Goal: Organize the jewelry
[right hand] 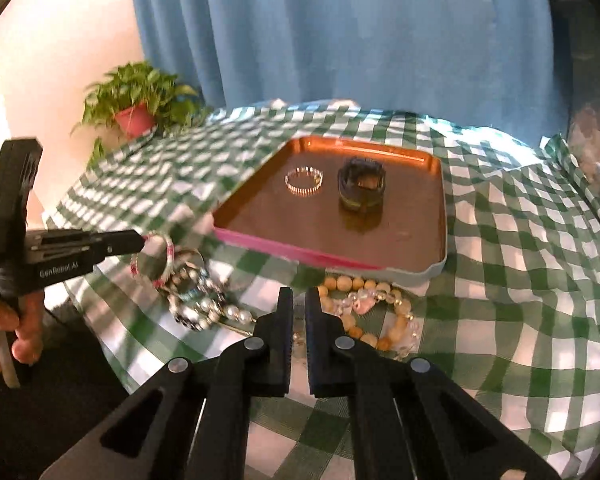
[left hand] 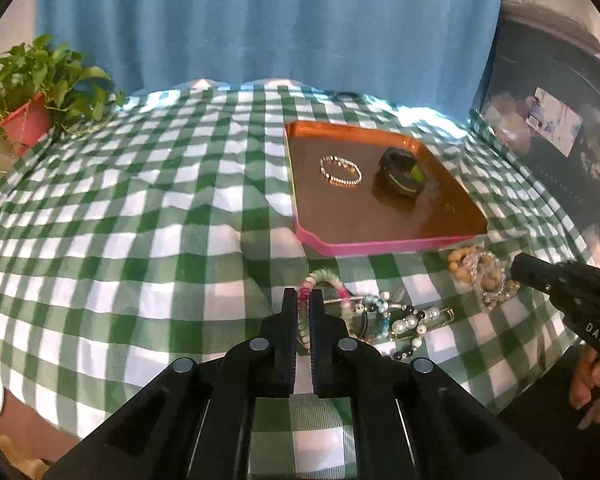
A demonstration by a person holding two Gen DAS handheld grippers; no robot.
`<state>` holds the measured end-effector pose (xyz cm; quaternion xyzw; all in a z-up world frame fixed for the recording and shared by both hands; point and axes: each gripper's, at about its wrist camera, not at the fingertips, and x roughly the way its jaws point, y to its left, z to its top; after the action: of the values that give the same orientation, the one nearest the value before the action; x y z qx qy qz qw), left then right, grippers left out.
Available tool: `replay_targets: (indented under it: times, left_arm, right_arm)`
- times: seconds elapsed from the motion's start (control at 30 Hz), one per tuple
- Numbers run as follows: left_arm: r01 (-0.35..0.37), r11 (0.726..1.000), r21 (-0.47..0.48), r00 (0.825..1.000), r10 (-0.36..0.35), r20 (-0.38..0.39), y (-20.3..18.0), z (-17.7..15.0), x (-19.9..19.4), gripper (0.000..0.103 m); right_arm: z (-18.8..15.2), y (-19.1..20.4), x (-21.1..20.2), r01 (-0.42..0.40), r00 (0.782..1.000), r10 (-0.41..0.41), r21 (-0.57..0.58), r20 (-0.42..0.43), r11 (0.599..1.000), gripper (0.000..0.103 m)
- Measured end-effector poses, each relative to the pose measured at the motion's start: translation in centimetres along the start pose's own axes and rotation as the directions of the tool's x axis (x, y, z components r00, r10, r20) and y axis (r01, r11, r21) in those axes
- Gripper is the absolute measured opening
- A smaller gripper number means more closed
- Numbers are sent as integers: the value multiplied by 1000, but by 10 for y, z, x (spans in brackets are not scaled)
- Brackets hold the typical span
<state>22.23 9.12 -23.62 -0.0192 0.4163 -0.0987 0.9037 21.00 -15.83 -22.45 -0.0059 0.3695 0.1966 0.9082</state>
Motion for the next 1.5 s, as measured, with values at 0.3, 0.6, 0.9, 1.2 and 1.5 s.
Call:
replay_targets:
  times: [0.3,0.6,0.9,1.2,1.5]
  left_arm:
    - [46,997,-67,999,-44,29,1,12,-27,5]
    - [73,997,-21,991,-70,116,-36,63,-55,5]
    - [102,995,1,981,-100,165,-61,95,-44,5]
    - [117,993,1,977,-116,177,-62,131,1,5]
    - [140,987,-76,980,-127,152,-36,165,65,5]
  right_arm:
    - [2,0,-25,-52,998,49,71,39,996,5]
    - [44,2,-67,-27,991,21,40,135,999,5]
    - [89,-10,-74,-2,980,-10,60,200,998,5]
    - [113,-39,-43,-5,975,-26,139,219,990,5]
    - [134,-83,19,-13,984,-30,239,174,971,5]
